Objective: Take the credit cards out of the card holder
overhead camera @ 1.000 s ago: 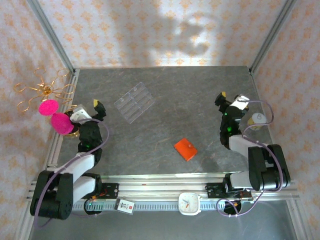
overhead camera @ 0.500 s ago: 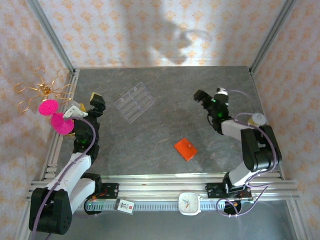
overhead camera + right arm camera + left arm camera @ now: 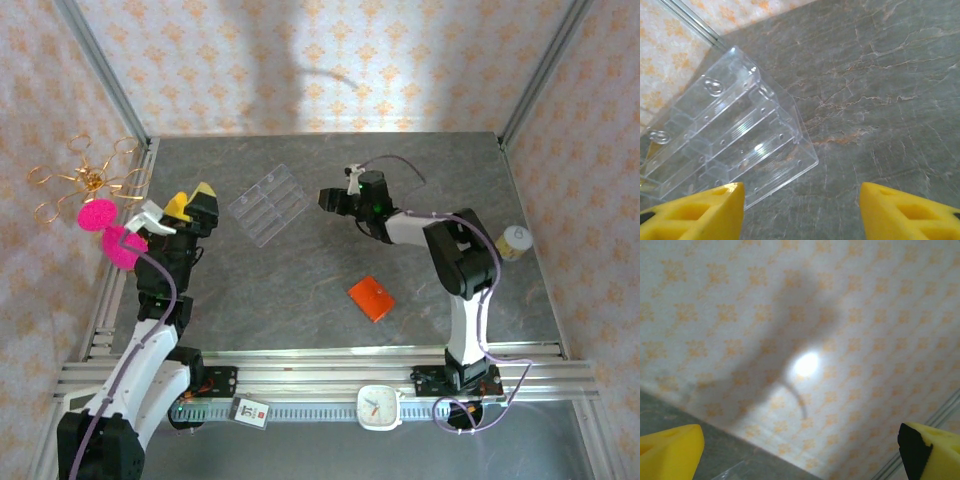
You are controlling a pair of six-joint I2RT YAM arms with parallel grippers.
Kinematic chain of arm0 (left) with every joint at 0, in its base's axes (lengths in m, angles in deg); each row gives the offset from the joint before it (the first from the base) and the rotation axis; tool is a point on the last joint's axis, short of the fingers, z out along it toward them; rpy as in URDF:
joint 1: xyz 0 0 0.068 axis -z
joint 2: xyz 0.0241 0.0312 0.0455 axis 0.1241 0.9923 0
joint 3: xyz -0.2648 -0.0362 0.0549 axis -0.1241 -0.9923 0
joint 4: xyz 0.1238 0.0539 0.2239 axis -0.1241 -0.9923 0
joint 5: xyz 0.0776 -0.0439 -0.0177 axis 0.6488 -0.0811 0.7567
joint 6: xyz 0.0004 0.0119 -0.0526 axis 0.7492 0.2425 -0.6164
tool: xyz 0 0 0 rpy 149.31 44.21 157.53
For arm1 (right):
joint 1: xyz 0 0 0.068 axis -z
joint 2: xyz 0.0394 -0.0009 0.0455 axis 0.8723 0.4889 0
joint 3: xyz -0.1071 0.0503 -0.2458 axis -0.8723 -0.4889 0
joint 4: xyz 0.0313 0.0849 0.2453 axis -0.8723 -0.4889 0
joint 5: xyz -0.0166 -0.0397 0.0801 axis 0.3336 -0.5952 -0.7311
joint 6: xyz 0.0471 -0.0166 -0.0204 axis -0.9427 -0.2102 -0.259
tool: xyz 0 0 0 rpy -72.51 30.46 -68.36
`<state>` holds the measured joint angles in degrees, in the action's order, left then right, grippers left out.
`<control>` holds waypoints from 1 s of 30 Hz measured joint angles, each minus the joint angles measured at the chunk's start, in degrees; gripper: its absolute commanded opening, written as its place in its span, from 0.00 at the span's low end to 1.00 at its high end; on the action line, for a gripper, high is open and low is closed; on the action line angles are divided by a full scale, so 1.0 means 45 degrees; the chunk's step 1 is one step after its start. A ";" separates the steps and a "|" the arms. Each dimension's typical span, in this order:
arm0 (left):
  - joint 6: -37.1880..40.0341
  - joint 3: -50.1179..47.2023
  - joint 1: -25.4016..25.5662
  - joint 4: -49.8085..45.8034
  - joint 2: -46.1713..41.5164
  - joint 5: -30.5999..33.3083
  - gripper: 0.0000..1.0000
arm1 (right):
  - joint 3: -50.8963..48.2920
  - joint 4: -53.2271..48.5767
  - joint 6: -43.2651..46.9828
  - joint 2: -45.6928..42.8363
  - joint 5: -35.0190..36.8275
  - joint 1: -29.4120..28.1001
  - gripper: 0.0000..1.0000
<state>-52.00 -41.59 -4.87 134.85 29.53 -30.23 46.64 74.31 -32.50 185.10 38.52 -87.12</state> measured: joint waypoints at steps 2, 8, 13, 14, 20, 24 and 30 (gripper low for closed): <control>-0.0442 -0.0345 0.0000 0.0529 -0.0185 -0.0092 0.99 | 0.0690 -0.0209 0.0058 0.0670 -0.0180 0.0000 0.51; -0.2841 -0.1360 -0.0175 0.2059 -0.0272 -0.0510 0.99 | 0.2453 -0.0738 0.0155 0.2215 -0.0806 -0.0097 0.48; -0.3385 -0.1326 -0.0204 0.2793 -0.0374 -0.1477 0.99 | 0.3735 -0.1263 0.0155 0.3181 -0.1001 -0.0364 0.48; -0.3400 -0.1311 -0.0204 0.2822 -0.0432 -0.1545 0.99 | 0.3925 -0.1341 0.0155 0.3327 -0.1010 -0.0398 0.47; -0.3784 -0.1311 -0.0204 0.2973 -0.1185 -0.1530 0.99 | 0.4843 -0.1768 0.0151 0.4012 -0.1035 -0.0481 0.44; -0.4027 -0.1311 -0.0204 0.2968 -0.1491 -0.1515 0.99 | 0.5008 -0.1977 0.0155 0.4138 -0.0928 -0.0486 0.43; -0.4051 -0.1311 -0.0204 0.2822 -0.1491 -0.1598 0.99 | 0.5265 -0.2288 0.0199 0.4226 -0.0641 -0.0593 0.43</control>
<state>-70.23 -47.50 -5.78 147.55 22.82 -37.42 70.33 64.02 -31.60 204.11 35.63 -89.79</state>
